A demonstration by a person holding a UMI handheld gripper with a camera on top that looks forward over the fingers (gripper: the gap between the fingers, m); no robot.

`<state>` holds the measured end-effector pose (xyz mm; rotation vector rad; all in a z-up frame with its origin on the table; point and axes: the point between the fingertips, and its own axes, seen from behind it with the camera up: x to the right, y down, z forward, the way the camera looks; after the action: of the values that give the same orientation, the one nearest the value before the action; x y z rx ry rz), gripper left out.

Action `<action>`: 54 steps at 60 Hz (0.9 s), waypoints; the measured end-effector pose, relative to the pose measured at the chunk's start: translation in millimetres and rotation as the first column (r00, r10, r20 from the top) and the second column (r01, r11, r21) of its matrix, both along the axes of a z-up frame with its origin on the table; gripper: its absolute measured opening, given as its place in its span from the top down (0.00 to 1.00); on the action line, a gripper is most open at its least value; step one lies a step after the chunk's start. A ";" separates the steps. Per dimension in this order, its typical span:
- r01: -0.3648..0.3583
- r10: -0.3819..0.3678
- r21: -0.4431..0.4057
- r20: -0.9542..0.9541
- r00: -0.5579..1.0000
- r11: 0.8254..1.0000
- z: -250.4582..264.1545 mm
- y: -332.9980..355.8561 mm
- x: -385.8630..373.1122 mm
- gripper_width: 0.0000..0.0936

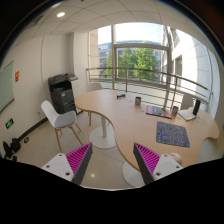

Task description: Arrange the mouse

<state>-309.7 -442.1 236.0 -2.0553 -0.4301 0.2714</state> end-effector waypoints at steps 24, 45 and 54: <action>0.297 -0.274 -0.169 0.146 0.951 0.940 -151.7 -5.9 141.5 0.10; 0.420 -0.388 -0.108 0.232 0.892 0.901 -223.7 112.1 310.2 0.09; 0.394 -0.358 -0.123 0.239 0.903 0.911 -243.6 156.7 328.3 0.10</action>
<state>18.6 -285.4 -7.6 -2.2936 -0.1285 -0.1537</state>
